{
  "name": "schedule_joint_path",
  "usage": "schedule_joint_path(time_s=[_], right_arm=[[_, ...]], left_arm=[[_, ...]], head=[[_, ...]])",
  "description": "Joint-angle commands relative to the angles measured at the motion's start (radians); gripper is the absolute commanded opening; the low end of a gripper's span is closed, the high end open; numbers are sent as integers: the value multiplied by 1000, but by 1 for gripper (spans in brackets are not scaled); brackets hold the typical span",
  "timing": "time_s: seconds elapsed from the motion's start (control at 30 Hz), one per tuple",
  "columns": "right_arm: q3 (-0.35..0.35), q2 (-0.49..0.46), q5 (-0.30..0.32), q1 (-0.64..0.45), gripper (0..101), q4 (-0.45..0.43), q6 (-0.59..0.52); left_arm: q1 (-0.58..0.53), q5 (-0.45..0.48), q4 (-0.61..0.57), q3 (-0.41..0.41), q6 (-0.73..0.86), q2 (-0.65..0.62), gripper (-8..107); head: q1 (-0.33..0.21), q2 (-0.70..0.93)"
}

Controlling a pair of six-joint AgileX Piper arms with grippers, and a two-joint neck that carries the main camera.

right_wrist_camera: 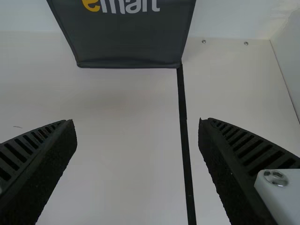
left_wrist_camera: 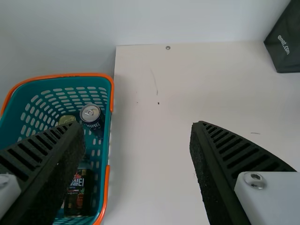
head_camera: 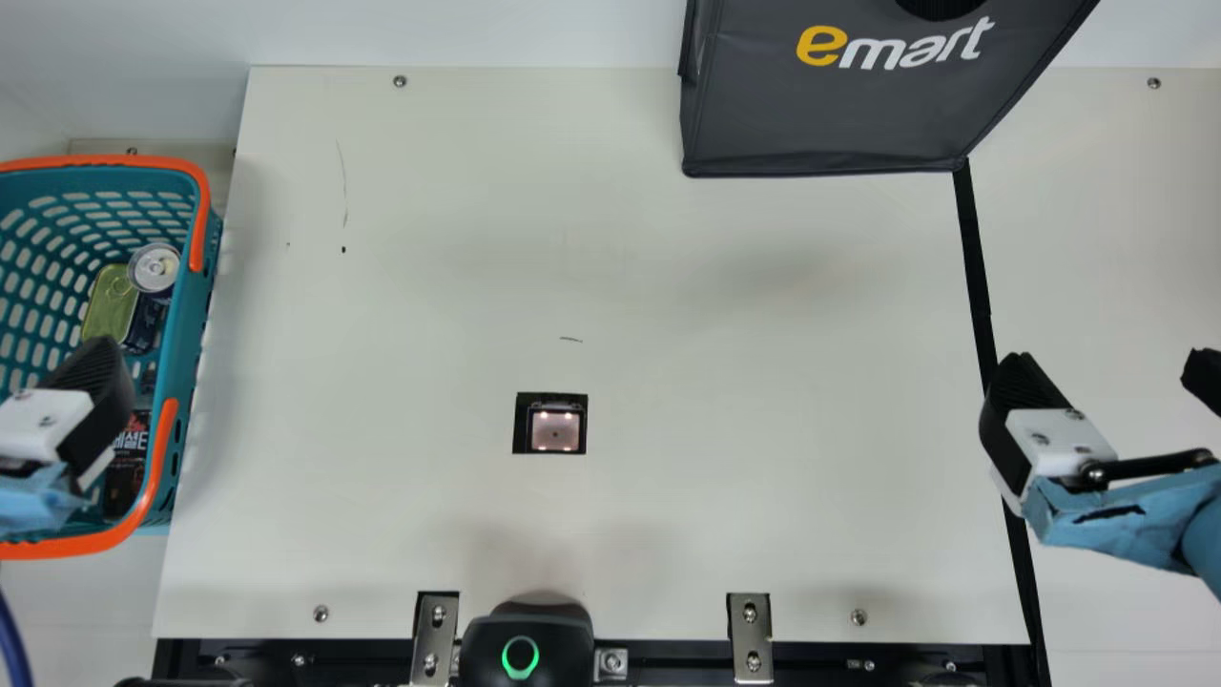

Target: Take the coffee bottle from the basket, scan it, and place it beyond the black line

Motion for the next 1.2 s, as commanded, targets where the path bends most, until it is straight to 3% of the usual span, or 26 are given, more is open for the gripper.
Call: schedule_joint_path(time_s=[0.0, 0.47, 1.17], right_arm=[[0, 0, 0, 0, 91, 0, 0], [0, 0, 2, 0, 91, 0, 0], [0, 0, 2, 0, 91, 0, 0]], left_arm=[[0, 0, 0, 0, 0, 0, 90], [0, 0, 0, 0, 0, 0, 90], [17, -1, 31, 3, -27, 7, 90]], head=[[-27, 26], [-27, 352], [-27, 352]])
